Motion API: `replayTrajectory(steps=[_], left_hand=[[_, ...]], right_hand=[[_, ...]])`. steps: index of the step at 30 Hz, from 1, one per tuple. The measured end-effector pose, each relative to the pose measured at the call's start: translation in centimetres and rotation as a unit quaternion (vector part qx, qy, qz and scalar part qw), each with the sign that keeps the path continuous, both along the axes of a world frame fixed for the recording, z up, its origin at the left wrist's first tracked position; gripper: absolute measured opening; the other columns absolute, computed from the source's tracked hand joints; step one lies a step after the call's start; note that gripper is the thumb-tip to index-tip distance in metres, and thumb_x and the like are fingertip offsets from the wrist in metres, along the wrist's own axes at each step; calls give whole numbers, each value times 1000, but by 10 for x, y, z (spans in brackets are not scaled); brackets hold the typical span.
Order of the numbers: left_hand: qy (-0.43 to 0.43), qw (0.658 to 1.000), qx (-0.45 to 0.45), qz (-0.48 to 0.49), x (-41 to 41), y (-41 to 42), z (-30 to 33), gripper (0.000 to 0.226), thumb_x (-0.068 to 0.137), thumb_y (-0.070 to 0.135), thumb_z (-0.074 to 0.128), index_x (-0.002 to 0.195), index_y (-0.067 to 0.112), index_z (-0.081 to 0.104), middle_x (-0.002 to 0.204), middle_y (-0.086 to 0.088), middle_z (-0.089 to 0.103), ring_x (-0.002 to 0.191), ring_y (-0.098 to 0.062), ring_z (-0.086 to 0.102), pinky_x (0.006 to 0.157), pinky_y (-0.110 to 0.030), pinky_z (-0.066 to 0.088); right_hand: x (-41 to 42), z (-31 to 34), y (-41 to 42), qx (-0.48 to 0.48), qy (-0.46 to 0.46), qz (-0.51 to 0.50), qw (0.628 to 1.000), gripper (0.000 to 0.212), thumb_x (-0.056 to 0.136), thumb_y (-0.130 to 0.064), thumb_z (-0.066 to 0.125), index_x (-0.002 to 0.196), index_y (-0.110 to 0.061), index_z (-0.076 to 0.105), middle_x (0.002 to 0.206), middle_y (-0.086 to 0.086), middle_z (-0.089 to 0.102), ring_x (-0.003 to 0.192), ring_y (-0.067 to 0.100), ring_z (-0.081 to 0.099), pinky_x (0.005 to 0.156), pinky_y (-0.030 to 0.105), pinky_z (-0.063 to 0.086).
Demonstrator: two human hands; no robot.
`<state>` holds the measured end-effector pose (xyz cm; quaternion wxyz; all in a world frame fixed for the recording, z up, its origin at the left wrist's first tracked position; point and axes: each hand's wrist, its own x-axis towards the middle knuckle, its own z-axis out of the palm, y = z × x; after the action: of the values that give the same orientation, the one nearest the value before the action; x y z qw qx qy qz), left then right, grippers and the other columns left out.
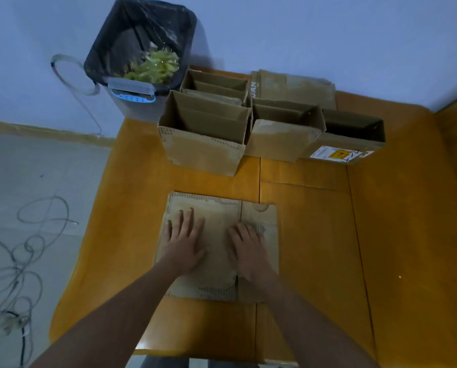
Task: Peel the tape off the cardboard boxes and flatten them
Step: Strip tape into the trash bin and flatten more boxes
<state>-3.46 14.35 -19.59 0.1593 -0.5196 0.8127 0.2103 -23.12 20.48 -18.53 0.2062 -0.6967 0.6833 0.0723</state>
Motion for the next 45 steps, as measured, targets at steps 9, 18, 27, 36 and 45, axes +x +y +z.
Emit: replayTrajectory(steps=[9,18,27,36,45], left_hand=[[50,993,-101,-16,7,0,-20,83,84,75,30,151,26,30,160,-16,16,145,-44,12,115,-58,16],[46,987,-155,-23,8,-1,-33,83,80,75,34,147,26,40,159,-15,21,144,-45,15,114,-61,12],[11,993,-114,-28,8,-4,-28,92,75,78,30,152,29,25,161,-14,9,146,-45,8,112,-66,9],[112,990,-43,72,32,-3,-3,71,91,63,42,151,48,6,163,2,-11,147,-24,-17,117,-52,-5],[118,983,-24,139,36,16,6,79,85,55,62,151,42,20,158,-1,18,143,-30,9,112,-50,27]], right_hand=[[-1,-29,-10,-98,-6,-15,995,62,92,-36,34,150,-16,30,157,7,24,146,25,19,116,55,15],[-4,-37,-12,-101,-5,-2,995,67,89,-42,35,151,-17,25,158,7,20,146,25,17,114,52,10],[-6,-37,-13,-54,19,0,998,77,88,-60,29,154,-22,13,161,5,11,148,23,6,116,52,1],[-29,-11,14,-80,-7,-118,990,74,91,-64,31,153,-27,14,157,9,14,144,27,-1,113,45,-18],[-26,-12,38,12,13,-257,966,79,90,-65,41,153,-34,5,157,10,5,136,37,19,108,50,29]])
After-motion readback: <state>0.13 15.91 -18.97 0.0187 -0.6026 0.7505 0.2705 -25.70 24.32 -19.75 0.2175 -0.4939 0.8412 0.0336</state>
